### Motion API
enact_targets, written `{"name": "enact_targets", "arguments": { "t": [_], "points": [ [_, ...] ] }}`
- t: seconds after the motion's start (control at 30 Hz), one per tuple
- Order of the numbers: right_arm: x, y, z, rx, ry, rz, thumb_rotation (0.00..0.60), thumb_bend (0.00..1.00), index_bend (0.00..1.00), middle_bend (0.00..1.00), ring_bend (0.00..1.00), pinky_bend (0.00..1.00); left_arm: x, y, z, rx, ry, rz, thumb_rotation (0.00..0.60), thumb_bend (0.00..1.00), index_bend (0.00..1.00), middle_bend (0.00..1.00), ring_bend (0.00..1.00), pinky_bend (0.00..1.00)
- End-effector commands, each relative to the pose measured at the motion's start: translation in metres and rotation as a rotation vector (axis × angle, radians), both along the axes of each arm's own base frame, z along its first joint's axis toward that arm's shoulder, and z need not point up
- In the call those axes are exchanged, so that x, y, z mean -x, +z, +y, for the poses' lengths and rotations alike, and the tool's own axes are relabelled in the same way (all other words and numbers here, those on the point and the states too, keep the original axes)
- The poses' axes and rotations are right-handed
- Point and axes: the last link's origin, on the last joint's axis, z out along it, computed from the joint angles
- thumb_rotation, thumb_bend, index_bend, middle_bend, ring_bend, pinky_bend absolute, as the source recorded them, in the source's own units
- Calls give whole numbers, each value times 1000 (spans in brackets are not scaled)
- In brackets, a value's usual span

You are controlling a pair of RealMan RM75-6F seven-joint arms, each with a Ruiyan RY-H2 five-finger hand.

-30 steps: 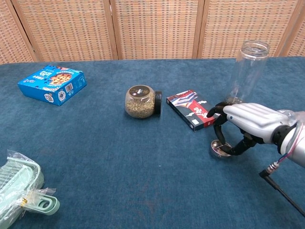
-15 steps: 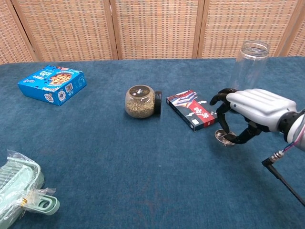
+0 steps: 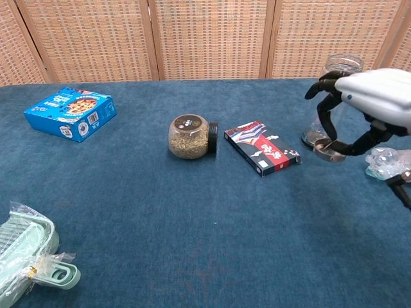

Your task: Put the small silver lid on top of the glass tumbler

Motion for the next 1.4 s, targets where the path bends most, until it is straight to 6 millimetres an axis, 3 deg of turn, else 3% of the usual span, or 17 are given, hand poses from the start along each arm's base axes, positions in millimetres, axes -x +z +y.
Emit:
{"name": "enact_targets", "arguments": {
  "t": [0.03,0.4,0.67,1.07,1.4],
  "points": [
    [-6,21,0,50,11,10,600,517,670,228,36,262,0,0,-1,-1,-2,-1,600,208,0,0,0,0],
    [-31,66,-14,127,17,35,600,517,670,228,36,262,0,1,-1,-7,0,1,600,209,0,0,0,0],
    [-41,83,-49,154,-20,45,600,517,670,229,36,262,5,2,4,-14,25,3,600,208,0,0,0,0],
    [-47,95,-95,176,-61,43,600,517,670,233,38,262,8,-4,12,-10,36,14,600,208,0,0,0,0],
    [-44,96,-111,184,-79,27,600,517,670,233,39,262,7,-6,16,-7,37,20,600,208,0,0,0,0]
  ]
}}
